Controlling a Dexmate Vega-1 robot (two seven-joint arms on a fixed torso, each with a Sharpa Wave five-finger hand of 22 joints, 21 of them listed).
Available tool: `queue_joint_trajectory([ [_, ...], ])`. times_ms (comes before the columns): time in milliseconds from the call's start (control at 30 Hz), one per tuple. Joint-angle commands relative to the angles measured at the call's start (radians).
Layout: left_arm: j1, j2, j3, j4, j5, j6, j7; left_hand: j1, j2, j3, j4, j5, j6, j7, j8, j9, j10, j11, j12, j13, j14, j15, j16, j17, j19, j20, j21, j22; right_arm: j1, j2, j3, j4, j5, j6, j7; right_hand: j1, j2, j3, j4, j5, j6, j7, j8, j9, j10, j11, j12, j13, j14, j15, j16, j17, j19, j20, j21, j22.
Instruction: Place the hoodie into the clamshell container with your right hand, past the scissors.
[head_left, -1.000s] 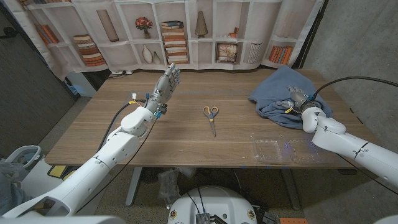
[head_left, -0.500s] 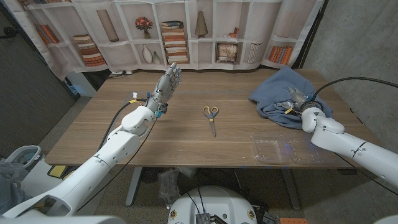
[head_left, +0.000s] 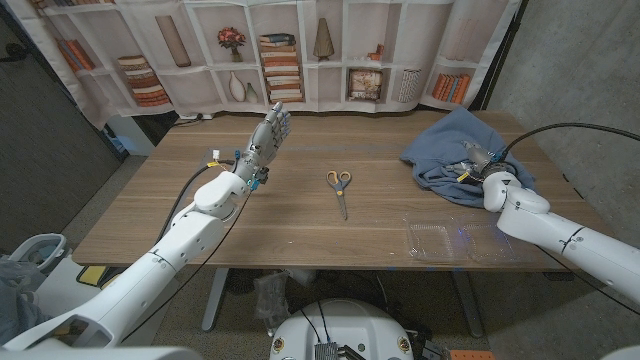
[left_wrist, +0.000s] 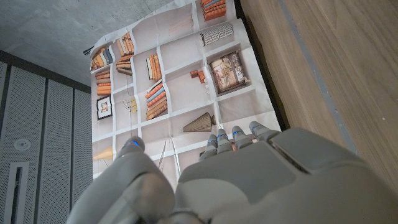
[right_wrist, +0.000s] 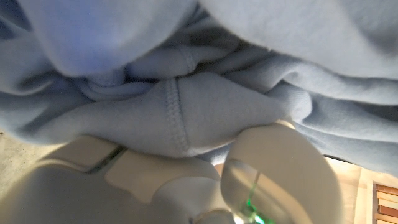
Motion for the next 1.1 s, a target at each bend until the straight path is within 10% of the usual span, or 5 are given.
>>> queue_joint_trajectory([
  [33, 0.013, 0.002, -0.004, -0.003, -0.005, -0.007, 0.003, 0.010, -0.001, -0.004, 0.000, 0.008, -0.002, -0.002, 0.002, 0.003, -0.005, 0.002, -0.002, 0.003, -0.009, -0.001, 0.000, 0.004, -0.013, 0.000, 0.000, 0.003, 0.018, 0.017, -0.025, 0.024, -0.019, -0.004, -0.005, 0.039, 0.016, 0.011, 0.005, 0.000, 0.058, -0.016, 0.016, 0.007, 0.062, -0.011, 0.023, 0.007, 0.077, -0.035, 0.018, 0.011, 0.169, -0.072, 0.021, 0.008],
  [100, 0.014, 0.002, -0.004, -0.003, -0.005, -0.007, 0.003, 0.011, -0.001, -0.004, 0.001, 0.008, -0.002, -0.003, 0.002, 0.003, -0.004, 0.001, -0.001, 0.003, -0.009, -0.001, 0.000, 0.004, -0.013, 0.001, 0.001, 0.003, 0.020, 0.021, -0.029, 0.027, -0.024, -0.008, -0.007, 0.062, 0.023, 0.016, 0.005, -0.006, 0.077, -0.022, 0.018, 0.009, 0.099, -0.023, 0.035, 0.009, 0.117, -0.052, 0.022, 0.014, 0.206, -0.123, 0.028, 0.010],
  [400, 0.022, 0.000, -0.008, -0.007, -0.003, -0.019, 0.008, 0.011, 0.000, -0.006, 0.001, 0.008, -0.001, -0.002, 0.003, 0.003, -0.005, 0.003, -0.001, 0.003, -0.010, -0.001, 0.000, 0.004, -0.012, -0.008, 0.002, 0.003, 0.038, 0.032, -0.050, 0.041, -0.046, -0.013, -0.003, 0.144, 0.063, 0.044, -0.003, -0.019, 0.147, -0.039, 0.033, 0.014, 0.164, -0.049, 0.055, 0.014, 0.221, -0.100, 0.041, 0.024, 0.305, -0.196, 0.058, 0.016],
  [1100, 0.041, 0.006, -0.017, -0.017, -0.006, -0.019, 0.019, 0.012, 0.002, -0.010, 0.001, 0.008, 0.001, -0.002, 0.003, 0.003, -0.004, 0.003, -0.001, 0.003, -0.010, -0.004, 0.001, 0.004, -0.013, 0.000, 0.002, 0.003, 0.066, 0.073, -0.087, 0.093, -0.114, 0.014, -0.049, 0.313, 0.120, 0.079, -0.003, -0.062, 0.251, -0.074, 0.061, 0.030, 0.227, -0.085, 0.080, 0.028, 0.369, -0.183, 0.091, 0.074, 0.418, -0.315, 0.109, 0.030],
])
